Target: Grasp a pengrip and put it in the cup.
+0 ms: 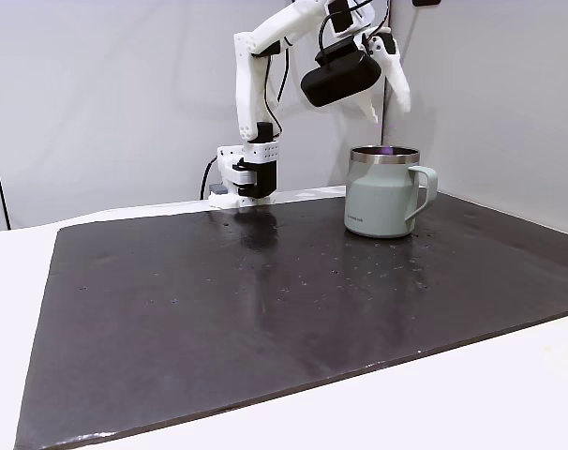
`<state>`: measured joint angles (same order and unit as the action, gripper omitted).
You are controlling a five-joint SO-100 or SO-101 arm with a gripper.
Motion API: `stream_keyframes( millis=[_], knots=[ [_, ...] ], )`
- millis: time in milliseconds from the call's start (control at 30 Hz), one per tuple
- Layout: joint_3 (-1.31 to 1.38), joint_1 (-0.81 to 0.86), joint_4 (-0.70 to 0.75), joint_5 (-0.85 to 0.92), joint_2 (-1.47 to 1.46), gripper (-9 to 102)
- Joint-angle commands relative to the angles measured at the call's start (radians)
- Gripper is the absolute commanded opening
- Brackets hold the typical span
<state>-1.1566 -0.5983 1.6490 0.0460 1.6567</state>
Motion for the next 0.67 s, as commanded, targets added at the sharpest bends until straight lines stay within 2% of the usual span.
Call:
stream_keyframes(
  millis=[0,633],
  knots=[
    [0.034,-0.006,-0.009,0.009,0.02,40],
    [0.034,-0.008,-0.003,0.012,0.028,39]
  ],
)
